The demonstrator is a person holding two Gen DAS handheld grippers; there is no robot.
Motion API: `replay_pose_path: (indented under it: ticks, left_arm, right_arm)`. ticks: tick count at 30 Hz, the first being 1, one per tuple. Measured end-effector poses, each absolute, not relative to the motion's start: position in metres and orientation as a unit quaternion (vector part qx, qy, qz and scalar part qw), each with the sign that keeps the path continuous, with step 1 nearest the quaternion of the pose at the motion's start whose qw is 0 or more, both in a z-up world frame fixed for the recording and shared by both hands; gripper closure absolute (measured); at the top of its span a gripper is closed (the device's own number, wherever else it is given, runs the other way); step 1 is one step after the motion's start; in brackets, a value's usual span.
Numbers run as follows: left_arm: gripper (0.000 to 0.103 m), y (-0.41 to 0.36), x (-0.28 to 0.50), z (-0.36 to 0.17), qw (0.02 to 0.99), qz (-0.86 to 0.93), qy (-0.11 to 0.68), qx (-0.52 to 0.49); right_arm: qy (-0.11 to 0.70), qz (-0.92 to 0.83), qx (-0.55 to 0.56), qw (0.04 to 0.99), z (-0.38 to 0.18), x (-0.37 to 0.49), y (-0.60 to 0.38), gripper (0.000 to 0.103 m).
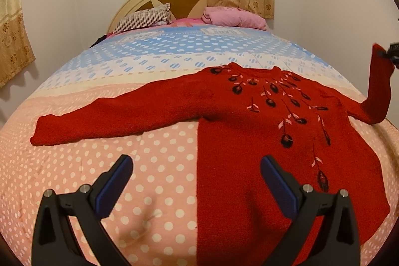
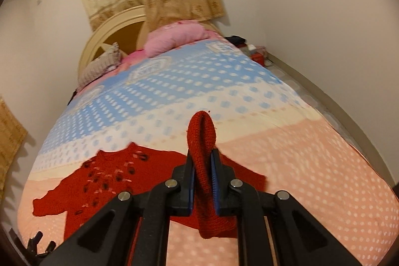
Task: Fold small clothes
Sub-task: 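Lift the sleeve with the right gripper and fold it across the sweater body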
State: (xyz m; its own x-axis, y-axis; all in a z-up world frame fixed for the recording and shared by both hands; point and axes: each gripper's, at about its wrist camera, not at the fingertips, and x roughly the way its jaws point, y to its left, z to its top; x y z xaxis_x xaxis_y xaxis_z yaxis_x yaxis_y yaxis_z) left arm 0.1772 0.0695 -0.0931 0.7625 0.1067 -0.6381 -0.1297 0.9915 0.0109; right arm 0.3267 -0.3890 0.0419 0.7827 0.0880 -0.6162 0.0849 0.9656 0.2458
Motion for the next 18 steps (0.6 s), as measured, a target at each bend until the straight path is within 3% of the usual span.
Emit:
replay_pose_path:
  ticks: [18]
  left_arm:
    - [0.0,0.088,0.177,-0.092,0.935,0.069,0.345,-0.032]
  right_arm:
    - [0.309,0.109,0.077,0.942,0.074,0.37,-0.237,0.092]
